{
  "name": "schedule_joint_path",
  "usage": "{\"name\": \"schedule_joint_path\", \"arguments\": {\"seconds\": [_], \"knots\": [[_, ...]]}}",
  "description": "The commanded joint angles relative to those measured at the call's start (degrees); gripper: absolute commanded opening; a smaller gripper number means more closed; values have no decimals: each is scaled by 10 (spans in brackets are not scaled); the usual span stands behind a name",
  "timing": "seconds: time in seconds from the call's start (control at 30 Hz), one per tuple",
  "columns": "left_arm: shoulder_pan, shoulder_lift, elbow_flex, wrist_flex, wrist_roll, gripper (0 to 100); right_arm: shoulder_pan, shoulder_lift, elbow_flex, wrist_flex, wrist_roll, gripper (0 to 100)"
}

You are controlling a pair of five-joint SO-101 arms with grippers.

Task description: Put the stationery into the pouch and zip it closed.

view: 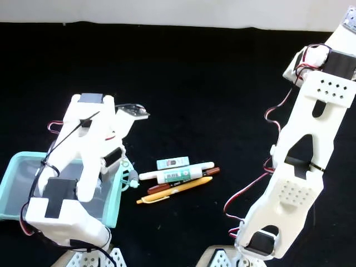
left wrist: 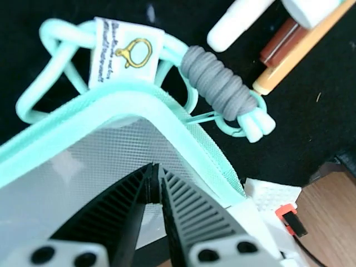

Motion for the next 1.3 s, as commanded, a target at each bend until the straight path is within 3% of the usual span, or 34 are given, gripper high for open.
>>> {"name": "schedule_joint_path", "arguments": {"seconds": [0.0,0.2,0.43,0.53,0.63,0.8,1.0,1.27], "knots": [[-40,-27,-8,-5,-35,7,-6,-34,-14,4,-6,406],[-44,-71,-10,2,-8,17,-6,-34,-14,4,-6,406],[-32,-254,-17,28,37,218,-32,-34,8,4,-5,406],[-31,-338,-21,28,38,213,-117,-38,65,4,9,406],[-35,-421,-15,28,38,213,-245,-37,126,4,89,406],[-115,-545,12,28,38,213,-420,-37,183,4,199,406],[-237,-664,73,27,37,216,-538,-34,303,-5,335,406],[-278,-761,214,-60,37,216,-622,-36,418,-64,468,406]]}}
